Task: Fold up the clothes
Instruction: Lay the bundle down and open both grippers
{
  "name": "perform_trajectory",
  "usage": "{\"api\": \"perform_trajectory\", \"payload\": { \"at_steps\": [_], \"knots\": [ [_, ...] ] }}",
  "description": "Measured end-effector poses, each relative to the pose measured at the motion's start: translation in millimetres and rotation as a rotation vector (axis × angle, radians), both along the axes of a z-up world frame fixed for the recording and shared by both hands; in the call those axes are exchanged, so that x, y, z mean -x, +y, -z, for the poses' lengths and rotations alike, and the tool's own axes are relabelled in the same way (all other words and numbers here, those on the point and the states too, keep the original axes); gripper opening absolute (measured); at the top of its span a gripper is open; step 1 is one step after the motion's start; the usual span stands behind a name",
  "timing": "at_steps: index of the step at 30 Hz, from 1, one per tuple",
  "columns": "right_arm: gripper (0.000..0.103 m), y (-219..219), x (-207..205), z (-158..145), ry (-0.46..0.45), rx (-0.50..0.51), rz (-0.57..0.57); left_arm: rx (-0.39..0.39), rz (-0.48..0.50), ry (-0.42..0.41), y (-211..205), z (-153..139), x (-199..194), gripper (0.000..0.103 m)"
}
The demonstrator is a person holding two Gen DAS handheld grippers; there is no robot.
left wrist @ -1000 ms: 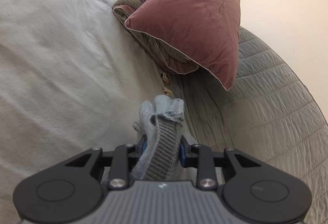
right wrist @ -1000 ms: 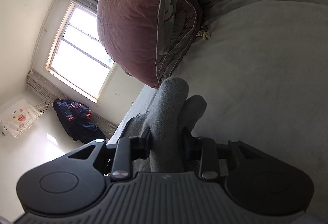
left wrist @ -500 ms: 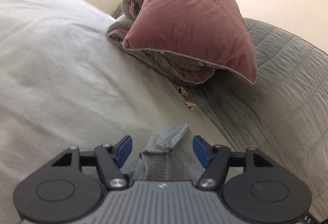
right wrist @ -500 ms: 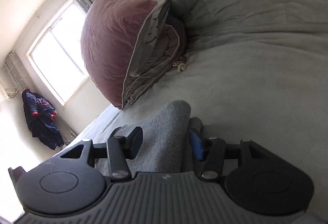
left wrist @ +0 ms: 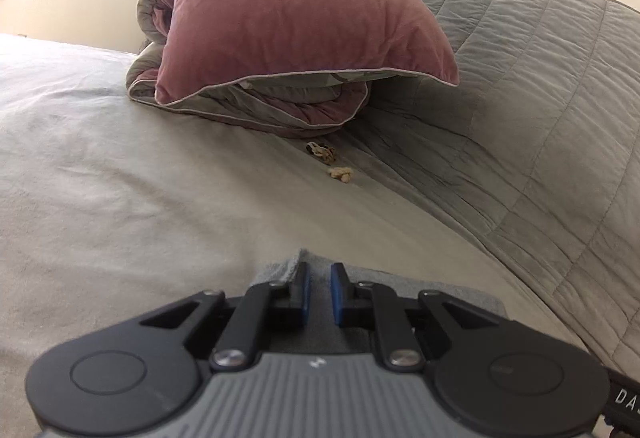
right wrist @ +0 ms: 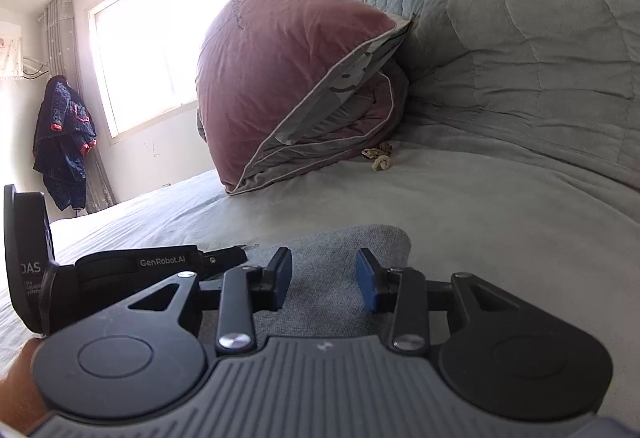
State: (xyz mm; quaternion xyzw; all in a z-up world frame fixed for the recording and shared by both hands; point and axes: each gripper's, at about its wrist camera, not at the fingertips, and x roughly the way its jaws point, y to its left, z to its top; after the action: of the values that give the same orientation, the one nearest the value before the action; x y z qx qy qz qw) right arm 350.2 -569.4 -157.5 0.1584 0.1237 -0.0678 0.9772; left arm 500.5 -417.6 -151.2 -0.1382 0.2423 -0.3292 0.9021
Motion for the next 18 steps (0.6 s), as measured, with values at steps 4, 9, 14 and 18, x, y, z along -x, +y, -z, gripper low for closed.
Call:
{"api": "perform_trajectory", "payload": {
  "at_steps": [4, 9, 14, 18],
  "knots": [
    [0.026, 1, 0, -1, 0.056, 0.028, 0.071, -0.091, -0.058, -0.023, 3, -15, 6, 0.012],
    [0.035, 1, 6, -9, 0.118, 0.036, 0.127, -0.166, -0.086, -0.021, 10, -38, 30, 0.042],
    [0.073, 17, 22, -41, 0.168, 0.057, 0.106, -0.269, -0.056, 0.010, 26, -53, 76, 0.066],
    [0.099, 38, 33, -61, 0.218, 0.097, 0.074, -0.384, -0.032, 0.010, 40, -58, 111, 0.093]
  ]
}}
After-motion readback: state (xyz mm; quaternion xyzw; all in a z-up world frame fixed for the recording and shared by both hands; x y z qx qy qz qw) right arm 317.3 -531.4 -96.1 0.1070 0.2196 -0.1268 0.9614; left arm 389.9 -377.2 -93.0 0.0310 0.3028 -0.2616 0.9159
